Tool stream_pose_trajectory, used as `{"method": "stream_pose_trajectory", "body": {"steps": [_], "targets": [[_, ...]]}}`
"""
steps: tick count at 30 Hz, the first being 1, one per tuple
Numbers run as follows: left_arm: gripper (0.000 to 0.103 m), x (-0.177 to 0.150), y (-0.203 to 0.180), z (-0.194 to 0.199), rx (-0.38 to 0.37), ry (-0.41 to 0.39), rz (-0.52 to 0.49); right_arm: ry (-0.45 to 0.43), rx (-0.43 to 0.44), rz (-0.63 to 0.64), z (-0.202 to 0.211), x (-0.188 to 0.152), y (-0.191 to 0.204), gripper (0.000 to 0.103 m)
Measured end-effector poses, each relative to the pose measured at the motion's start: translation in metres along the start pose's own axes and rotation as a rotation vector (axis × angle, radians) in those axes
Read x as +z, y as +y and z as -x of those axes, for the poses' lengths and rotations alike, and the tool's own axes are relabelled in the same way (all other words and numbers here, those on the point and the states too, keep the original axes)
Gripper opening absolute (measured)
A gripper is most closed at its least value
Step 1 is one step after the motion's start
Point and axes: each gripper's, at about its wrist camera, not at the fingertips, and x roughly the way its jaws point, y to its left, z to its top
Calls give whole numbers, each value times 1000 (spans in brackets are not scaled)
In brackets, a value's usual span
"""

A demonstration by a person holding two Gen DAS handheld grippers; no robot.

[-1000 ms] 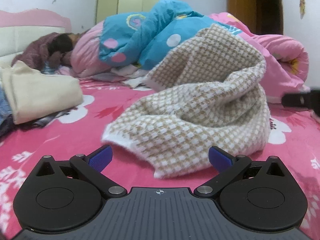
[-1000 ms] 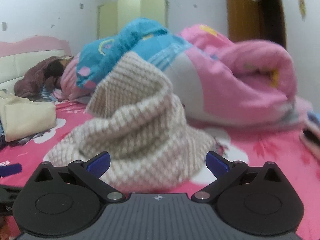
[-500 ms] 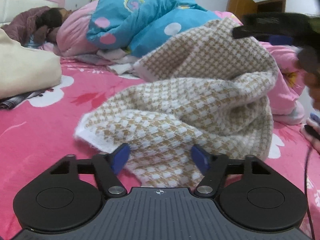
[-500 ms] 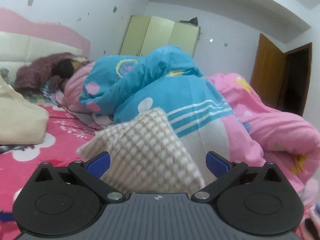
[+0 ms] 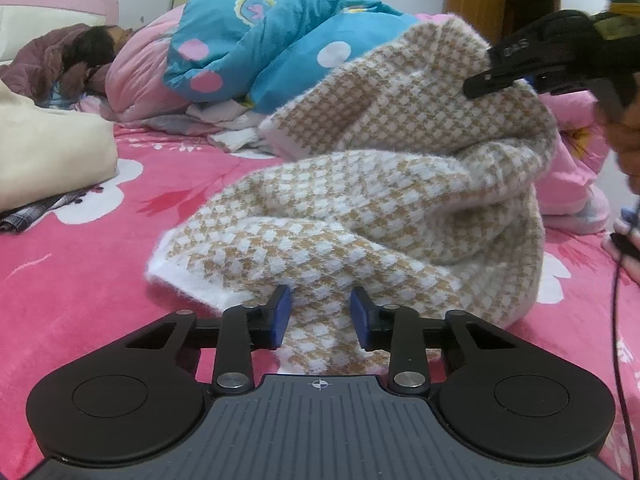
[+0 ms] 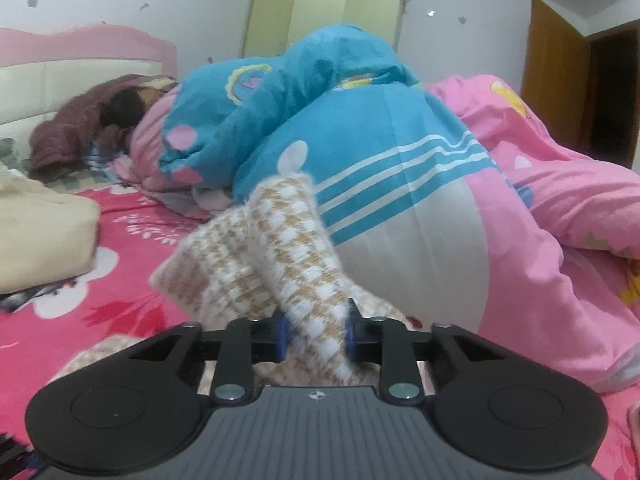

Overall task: Fold clothes
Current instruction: 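Grasp the checked sweater edge with the right tool while the left tool grasps another edge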

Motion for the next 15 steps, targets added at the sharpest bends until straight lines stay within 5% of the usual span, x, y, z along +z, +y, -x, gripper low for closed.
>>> {"method": "stream_pose_trajectory", "body": {"steps": [11,15], "targets": [[31,-1,-14,19,-79,-72,-56,-29,24,-32,77,-41,-1,15],[31,-1,-10,36,-123,-170,-66,-46,23,-95,103,-60,-9,14]]}}
